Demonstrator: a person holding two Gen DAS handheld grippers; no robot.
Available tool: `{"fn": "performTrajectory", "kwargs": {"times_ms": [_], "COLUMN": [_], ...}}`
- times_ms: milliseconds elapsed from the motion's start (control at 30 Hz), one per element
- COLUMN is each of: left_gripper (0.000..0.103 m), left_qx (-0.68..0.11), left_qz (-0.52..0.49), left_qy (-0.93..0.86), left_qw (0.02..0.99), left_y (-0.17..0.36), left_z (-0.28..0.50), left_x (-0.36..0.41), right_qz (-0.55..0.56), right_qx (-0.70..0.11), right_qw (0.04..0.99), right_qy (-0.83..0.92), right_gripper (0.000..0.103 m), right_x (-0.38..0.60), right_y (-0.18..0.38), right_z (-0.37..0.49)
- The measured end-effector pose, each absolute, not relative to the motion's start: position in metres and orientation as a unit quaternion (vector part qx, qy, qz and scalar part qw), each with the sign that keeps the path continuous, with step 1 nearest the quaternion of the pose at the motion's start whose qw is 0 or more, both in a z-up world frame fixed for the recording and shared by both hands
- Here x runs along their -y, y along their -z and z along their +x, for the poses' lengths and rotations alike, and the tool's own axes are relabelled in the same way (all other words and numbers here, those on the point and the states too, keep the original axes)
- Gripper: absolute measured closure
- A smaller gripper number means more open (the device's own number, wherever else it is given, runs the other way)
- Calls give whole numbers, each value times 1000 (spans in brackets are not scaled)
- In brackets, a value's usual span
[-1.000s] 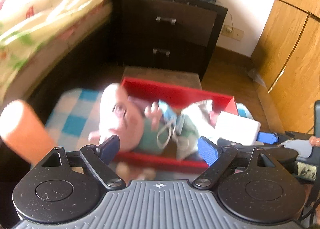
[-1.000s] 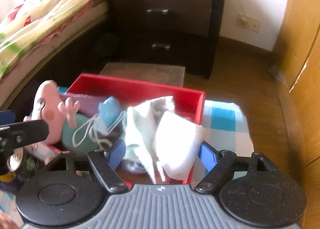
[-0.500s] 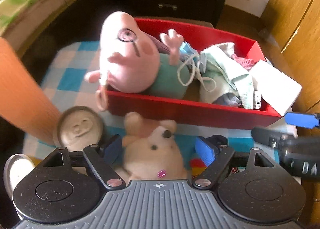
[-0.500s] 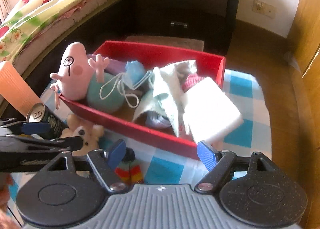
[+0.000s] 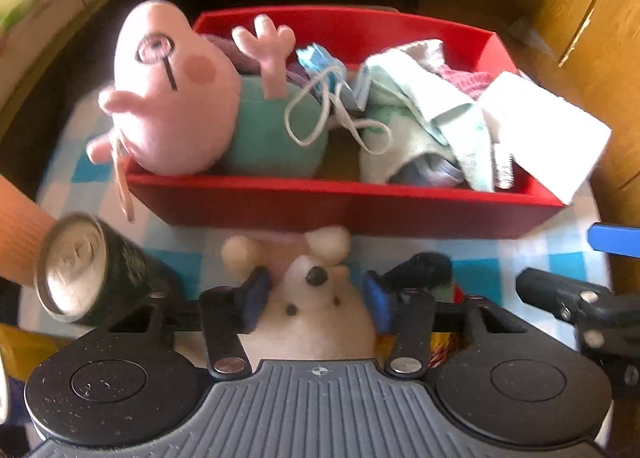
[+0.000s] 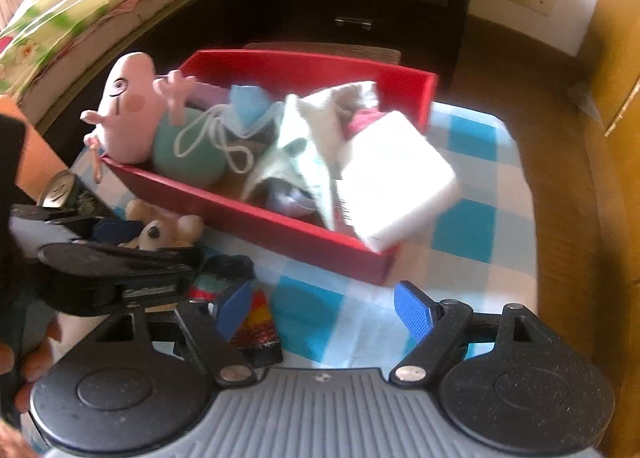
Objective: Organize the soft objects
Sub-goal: 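Grasp the cream teddy bear with the left tool while the right tool grasps the striped hat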
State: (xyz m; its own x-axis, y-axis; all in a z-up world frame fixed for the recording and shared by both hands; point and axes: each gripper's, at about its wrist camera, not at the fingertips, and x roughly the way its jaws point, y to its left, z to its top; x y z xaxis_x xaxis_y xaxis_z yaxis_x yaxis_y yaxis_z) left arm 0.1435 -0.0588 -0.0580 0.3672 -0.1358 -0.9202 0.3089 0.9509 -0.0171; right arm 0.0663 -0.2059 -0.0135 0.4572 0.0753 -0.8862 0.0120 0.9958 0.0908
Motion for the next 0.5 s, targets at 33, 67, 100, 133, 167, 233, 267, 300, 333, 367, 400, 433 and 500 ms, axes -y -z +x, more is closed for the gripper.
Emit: {"fn": "performTrajectory", "kwargs": {"times_ms": [33, 67, 100, 133, 167, 233, 267, 300, 333, 367, 400, 433, 500], "left_gripper": [54, 53, 51, 48, 39, 32, 32, 33, 34, 35, 39, 40, 46], "left_qx": [-553, -555, -554, -556, -560, -567, -567, -568, -567, -567, -566, -565, -563], "left_qz": [74, 73, 73, 67, 63, 68, 78, 85, 88, 87, 87, 87, 83], "left_qy": [138, 136, 134, 132, 132, 132, 126, 120, 116, 114, 111, 109, 111], "left_qw": [819, 817, 818, 818, 815, 810, 810, 810, 810, 811, 812, 813, 815], "left_y": [61, 64, 66, 68, 69, 72, 76, 78, 80, 81, 81, 80, 78], "left_z": [143, 143, 142, 142, 143, 144, 144, 144, 143, 144, 144, 144, 144], "left_x": [58, 58, 58, 57, 57, 58, 60, 60, 60, 60, 59, 58, 56], "right_qz": [45, 47, 47, 44, 40, 31, 25, 20, 16, 12, 10, 7, 2], "right_qx": [-524, -527, -531, -535, -538, -544, -548, -551, -552, -553, -554, -557, -562], "right_qw": [851, 848, 846, 843, 842, 838, 835, 833, 832, 832, 831, 828, 825], "right_qy": [-17, -19, -22, -26, -29, -32, -40, -45, -47, -49, -54, -58, -61], "right_gripper": [46, 46, 46, 46, 46, 46, 46, 46, 46, 46, 46, 46, 46], "right_x": [208, 210, 209, 208, 207, 203, 200, 198, 195, 192, 189, 186, 181], "right_y": [15, 16, 18, 20, 21, 25, 26, 28, 29, 31, 32, 34, 39], "right_z": [66, 65, 65, 64, 64, 63, 63, 63, 63, 63, 65, 66, 68]}}
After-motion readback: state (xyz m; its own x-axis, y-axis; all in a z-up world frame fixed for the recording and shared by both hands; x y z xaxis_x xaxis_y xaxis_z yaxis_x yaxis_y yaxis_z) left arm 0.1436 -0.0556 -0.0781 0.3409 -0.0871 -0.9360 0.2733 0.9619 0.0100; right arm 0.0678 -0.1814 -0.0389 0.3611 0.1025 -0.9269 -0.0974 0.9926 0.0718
